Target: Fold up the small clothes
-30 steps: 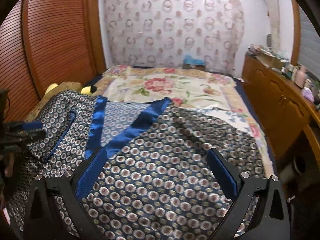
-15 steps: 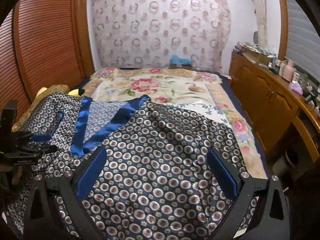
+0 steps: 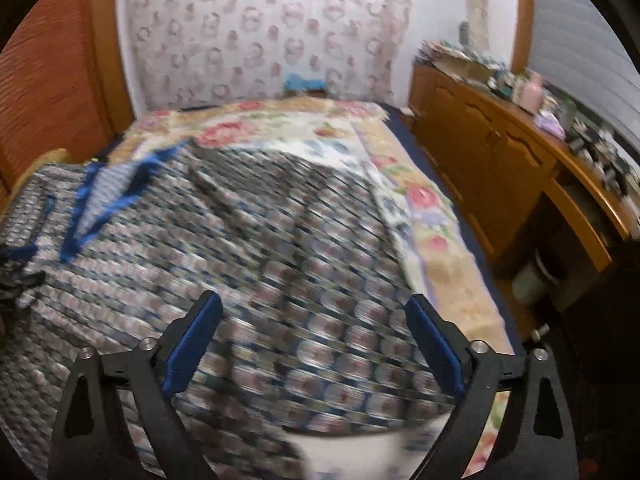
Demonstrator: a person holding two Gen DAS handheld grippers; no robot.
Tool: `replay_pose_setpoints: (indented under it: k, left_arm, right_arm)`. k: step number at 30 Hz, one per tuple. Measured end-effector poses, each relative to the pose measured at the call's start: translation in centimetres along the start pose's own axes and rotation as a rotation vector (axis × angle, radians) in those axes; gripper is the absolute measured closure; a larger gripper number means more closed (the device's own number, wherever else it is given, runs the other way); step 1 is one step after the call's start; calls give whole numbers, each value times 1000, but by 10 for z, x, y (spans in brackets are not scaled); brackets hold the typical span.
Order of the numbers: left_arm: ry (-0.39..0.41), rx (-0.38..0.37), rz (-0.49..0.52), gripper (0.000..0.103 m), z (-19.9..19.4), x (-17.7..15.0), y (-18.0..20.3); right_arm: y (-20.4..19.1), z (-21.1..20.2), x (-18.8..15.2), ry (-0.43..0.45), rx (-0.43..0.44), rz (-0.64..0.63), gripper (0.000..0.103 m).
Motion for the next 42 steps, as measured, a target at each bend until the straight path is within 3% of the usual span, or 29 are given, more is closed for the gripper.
replay_pose_setpoints:
  k: [5, 11, 14, 18, 22, 30, 37, 42]
  left_arm:
    - [-14, 1, 9, 6, 4, 0, 3]
    - [-22, 10, 1, 1, 7, 1, 4]
    - [-24, 11, -3, 0, 7, 1, 3]
    - [-24, 11, -3, 0, 7, 1, 3]
    - [-25, 12, -3, 0, 7, 0, 3]
    - [-14, 33, -34, 0, 0, -1, -7]
    - [47, 20, -67, 0, -22, 0, -16]
    - [96, 20, -105, 0, -44, 6, -30]
  right_arm:
    - [44, 11, -15, -70, -39, 47, 22]
    - [67, 17, -24, -124, 16, 118, 33]
    - [70, 13, -27, -127, 56, 140, 45]
    - [64, 5, -30, -123, 77, 125, 73]
    - [54, 1, -28, -109, -28, 25, 100]
    - [37, -12, -12, -44, -17, -41, 103]
    - [11, -26, 22, 28, 49, -66, 103]
    - [-34, -31, 47, 84, 137, -135, 103]
Point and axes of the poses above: each gripper's, at about its wrist camera, not at the fingertips, and z roughly the way its jaws point, y to its right, x to its top, the point moved 3 cm from there along z, roughly the way its jaws point, and after that the axes turned 2 degrees about z, right-handed, at the moved point
